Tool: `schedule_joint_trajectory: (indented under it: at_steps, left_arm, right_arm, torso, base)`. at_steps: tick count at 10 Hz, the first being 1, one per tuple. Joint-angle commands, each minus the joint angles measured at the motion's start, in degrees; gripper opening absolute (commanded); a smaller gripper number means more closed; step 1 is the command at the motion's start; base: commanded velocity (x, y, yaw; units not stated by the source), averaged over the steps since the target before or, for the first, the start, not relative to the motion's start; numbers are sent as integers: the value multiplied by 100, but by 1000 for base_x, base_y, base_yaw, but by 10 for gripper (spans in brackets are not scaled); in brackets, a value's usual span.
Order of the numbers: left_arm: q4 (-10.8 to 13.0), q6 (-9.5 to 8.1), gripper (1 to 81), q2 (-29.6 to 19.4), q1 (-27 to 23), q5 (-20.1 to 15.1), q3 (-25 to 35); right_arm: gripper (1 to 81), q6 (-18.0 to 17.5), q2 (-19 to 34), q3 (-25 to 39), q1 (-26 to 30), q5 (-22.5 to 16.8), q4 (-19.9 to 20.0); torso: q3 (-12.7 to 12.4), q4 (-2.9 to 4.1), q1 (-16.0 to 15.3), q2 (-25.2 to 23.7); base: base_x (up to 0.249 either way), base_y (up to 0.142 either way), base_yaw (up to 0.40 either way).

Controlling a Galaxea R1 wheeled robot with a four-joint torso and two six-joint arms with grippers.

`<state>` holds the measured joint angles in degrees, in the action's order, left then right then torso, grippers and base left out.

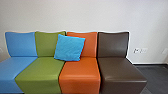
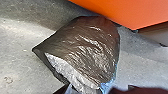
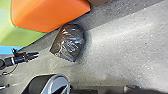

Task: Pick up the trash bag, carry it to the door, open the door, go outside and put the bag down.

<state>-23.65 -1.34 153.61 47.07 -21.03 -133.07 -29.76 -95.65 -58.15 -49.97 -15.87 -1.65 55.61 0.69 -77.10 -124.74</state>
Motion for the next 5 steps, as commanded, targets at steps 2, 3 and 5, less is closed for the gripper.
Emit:
schedule_joint_trajectory:
  at_steps: [2, 3, 5]
  left_arm:
    - [-184, 2, 811, -155, -852, -551, -17]
    - [-193, 11, 811, -164, -896, -578, -17]
    - [-193, 2, 811, -120, -1088, -587, -17]
  right_arm:
    - [811, -13, 271, 138, 676, -408, 217]
    - [811, -13, 280, 147, 694, -417, 235]
    - [811, -13, 280, 138, 694, -417, 235]
  torso:
    - [685, 0, -465, -728]
    - [882, 0, -597, -936]
    - [1288, 0, -865, -1362]
  base:
    - [0, 0, 0]
    - [0, 0, 0]
    - [0, 0, 0]
